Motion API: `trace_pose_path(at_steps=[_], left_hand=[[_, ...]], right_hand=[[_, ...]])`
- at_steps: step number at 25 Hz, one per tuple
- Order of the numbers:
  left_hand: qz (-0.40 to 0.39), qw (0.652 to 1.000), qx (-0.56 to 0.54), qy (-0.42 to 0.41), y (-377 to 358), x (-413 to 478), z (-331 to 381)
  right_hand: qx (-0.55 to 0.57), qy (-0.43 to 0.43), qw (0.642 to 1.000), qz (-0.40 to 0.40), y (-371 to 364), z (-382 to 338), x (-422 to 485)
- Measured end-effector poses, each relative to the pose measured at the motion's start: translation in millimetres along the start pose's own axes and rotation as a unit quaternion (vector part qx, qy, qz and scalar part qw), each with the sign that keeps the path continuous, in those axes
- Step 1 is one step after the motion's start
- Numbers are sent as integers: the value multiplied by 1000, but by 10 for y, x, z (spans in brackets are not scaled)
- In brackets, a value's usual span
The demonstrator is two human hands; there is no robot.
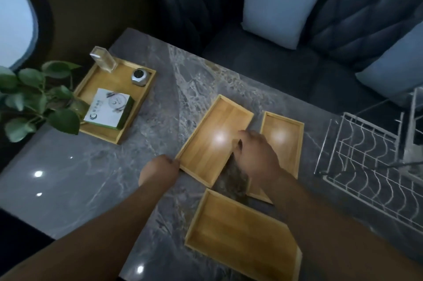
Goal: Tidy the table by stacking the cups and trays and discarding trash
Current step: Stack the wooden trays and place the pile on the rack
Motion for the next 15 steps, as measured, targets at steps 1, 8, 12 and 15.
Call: trace_pose_path(at_steps=[1,8,12,15], left_hand=[[18,1000,-9,-1,120,103,-45],[80,997,1,-6,541,533,-309],[63,997,-1,-54,390,485,-378],[95,992,-54,-62,496,404,-422]], right_hand=[[-23,7,1000,-14,-9,-16,153],[-115,-84,987,-73,-177,-107,1093],[-81,-145,982,-86,-266,-125,1181],[-27,-114,993,-30,-139,-186,969]])
Point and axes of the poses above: each hand's wrist, its own x-axis towards the middle knuckle, its own y-axis out of the back of the hand, z = x × y, the point moved 4 cm from there along x, towards the middle knuckle, and after that the axes turned 8 degrees about y, right-handed, at the moved point
